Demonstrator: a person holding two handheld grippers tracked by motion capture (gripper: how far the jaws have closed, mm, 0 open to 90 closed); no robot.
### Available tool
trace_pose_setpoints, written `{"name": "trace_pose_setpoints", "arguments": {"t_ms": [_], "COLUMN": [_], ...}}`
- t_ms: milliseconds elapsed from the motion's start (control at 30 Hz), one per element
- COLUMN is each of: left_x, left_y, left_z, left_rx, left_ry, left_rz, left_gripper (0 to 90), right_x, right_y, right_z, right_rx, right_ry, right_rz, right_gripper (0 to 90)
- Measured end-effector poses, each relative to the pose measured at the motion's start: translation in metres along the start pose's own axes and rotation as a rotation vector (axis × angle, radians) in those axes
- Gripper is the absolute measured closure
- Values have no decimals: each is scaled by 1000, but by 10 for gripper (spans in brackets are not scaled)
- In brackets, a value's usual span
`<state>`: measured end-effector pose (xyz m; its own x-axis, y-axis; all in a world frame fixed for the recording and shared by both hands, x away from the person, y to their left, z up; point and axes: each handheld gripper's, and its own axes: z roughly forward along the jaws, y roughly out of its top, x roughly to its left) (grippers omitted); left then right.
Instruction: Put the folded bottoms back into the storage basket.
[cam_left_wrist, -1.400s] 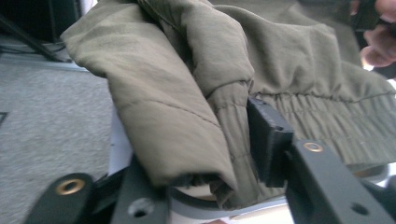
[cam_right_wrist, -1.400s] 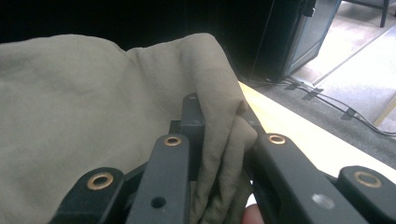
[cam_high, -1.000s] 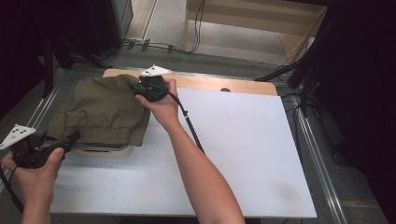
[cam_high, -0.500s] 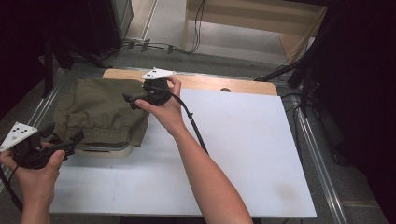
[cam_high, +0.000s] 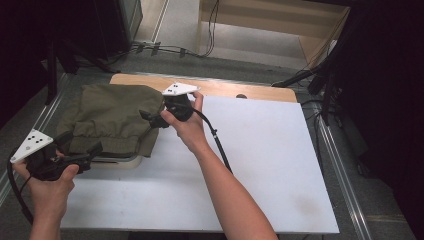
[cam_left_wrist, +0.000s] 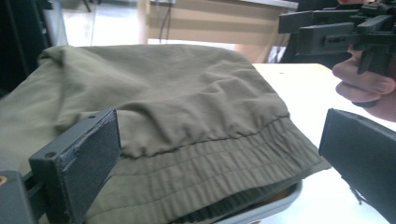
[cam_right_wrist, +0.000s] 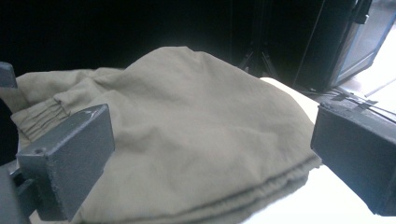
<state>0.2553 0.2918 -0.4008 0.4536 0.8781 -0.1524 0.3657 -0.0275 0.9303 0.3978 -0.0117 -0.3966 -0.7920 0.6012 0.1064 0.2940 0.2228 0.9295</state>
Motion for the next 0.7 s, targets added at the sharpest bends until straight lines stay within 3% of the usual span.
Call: {"name": "trace_pose_setpoints", "arguments": {"t_ms": [300,467,700], "left_x": [-11,-16,-19], "left_y": [0,3,4], "left_z": [12,19,30], "left_rx": [29,51,88], "left_ry": [-67,-103,-165], "left_rz": [17,40,34], "left_gripper": [11,175,413], "right_x": [-1,0,-1], "right_y": [-14,-21,-31], "right_z": [-18,-29,-44], "right_rx": [-7,-10,-20], "right_ry": [10,14,15], "right_rz": [7,-4,0], "right_gripper": [0,0,0]}}
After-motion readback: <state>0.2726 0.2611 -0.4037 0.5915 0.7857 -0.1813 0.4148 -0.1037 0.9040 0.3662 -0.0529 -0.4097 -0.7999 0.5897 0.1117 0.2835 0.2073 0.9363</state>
